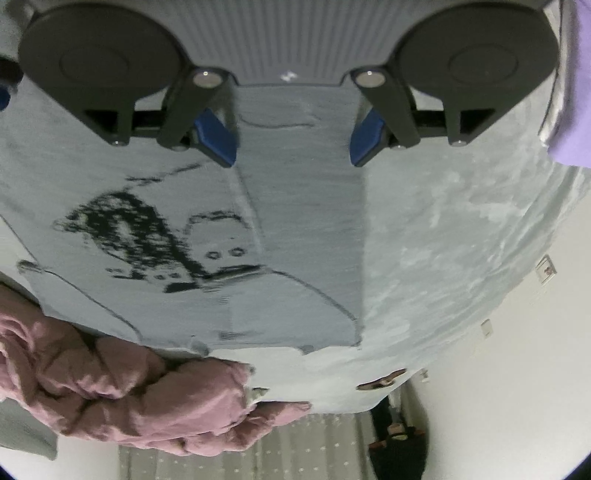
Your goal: Fold clothes
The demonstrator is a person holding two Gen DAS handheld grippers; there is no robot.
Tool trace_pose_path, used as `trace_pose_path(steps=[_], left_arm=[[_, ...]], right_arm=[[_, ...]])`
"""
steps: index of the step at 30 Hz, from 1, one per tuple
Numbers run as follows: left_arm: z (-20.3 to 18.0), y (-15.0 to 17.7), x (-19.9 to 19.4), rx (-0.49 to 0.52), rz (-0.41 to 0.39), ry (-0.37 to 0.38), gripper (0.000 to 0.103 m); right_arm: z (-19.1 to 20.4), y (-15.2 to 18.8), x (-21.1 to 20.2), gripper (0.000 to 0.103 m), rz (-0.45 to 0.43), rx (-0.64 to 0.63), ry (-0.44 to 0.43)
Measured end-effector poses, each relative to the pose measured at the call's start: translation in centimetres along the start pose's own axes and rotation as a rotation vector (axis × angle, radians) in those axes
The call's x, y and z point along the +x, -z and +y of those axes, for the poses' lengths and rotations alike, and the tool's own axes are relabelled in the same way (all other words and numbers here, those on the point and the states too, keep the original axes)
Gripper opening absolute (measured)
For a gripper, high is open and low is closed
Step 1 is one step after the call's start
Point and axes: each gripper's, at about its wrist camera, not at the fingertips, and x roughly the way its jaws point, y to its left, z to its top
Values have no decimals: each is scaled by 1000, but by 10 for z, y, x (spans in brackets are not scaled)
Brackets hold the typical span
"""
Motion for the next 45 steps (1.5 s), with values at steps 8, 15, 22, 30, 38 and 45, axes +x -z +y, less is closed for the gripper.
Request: trace_pose_path(steps=[8, 15, 22, 30, 38, 45], left_arm=[[-32, 3, -2, 49, -1, 38, 72], [-58, 7, -9, 103, -13, 83, 73], [-71, 8, -5, 117, 6, 122, 73], [-74, 11, -5, 111, 18, 147, 73], [-68, 10, -4, 103, 20, 158, 73], [-66, 9, -7, 95, 13, 181, 73]], right_arm=[[-43, 17, -27, 23, 3, 126, 89], [-65, 27, -41, 23, 10, 212, 144], [-88, 38, -56, 26, 0, 344, 141], [-94, 49, -59, 27, -3, 415, 89], [-71, 49, -60, 13, -51, 360, 126], [-40, 41, -60, 8, -95, 247, 187]])
